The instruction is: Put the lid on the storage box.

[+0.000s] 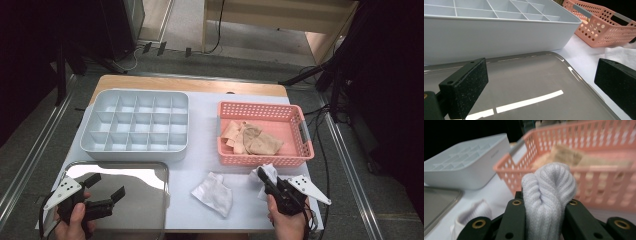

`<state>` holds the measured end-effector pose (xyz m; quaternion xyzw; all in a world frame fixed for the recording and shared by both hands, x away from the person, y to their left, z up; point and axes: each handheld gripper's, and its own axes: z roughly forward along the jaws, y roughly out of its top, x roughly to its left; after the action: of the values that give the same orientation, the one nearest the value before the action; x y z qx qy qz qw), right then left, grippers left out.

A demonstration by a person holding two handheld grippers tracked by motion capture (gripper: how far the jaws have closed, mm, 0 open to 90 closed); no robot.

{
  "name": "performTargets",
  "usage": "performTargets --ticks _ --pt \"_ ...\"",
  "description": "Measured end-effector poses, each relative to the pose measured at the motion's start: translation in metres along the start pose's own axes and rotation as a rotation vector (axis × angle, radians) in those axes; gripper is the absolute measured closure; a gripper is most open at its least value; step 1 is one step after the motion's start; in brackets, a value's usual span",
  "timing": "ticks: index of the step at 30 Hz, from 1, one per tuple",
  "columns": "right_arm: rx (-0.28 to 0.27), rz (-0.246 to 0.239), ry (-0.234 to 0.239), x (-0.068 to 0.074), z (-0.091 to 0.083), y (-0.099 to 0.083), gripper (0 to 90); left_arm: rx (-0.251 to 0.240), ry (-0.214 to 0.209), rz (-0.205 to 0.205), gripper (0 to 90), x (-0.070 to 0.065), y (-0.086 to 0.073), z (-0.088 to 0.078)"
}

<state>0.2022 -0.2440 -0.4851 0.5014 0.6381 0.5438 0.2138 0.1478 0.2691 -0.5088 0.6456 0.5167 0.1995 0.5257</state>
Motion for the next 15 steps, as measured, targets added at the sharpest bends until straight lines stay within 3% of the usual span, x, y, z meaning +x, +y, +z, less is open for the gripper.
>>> performTargets --ticks 2,3,6,8,11,12,15 --pt "0.022 0.021 0.010 -0.003 0.002 -0.004 77.9 -0.001 -0.005 0.005 0.0 -0.002 0.000 0.001" --pt "0.081 0.025 0.014 -0.009 0.009 -0.015 71.1 0.002 -0.011 0.008 0.0 -0.004 0.000 0.002" --pt "0.091 0.064 0.009 -0.014 0.009 -0.024 64.7 0.003 -0.017 0.011 0.0 -0.007 0.000 0.004" --pt "0.107 0.025 -0.018 -0.015 0.009 -0.025 57.8 0.001 -0.019 0.007 0.0 -0.008 0.000 0.004" --pt "0.115 0.029 -0.027 -0.018 0.011 -0.026 51.7 0.002 -0.021 0.005 0.0 -0.008 0.000 0.005" --pt "0.145 0.026 -0.057 -0.020 0.014 -0.028 44.1 0.004 -0.027 0.001 0.0 -0.008 0.000 0.006" --pt "0.188 -0.004 -0.119 -0.019 0.017 -0.031 36.9 0.009 -0.028 -0.004 0.0 -0.008 -0.002 0.007"
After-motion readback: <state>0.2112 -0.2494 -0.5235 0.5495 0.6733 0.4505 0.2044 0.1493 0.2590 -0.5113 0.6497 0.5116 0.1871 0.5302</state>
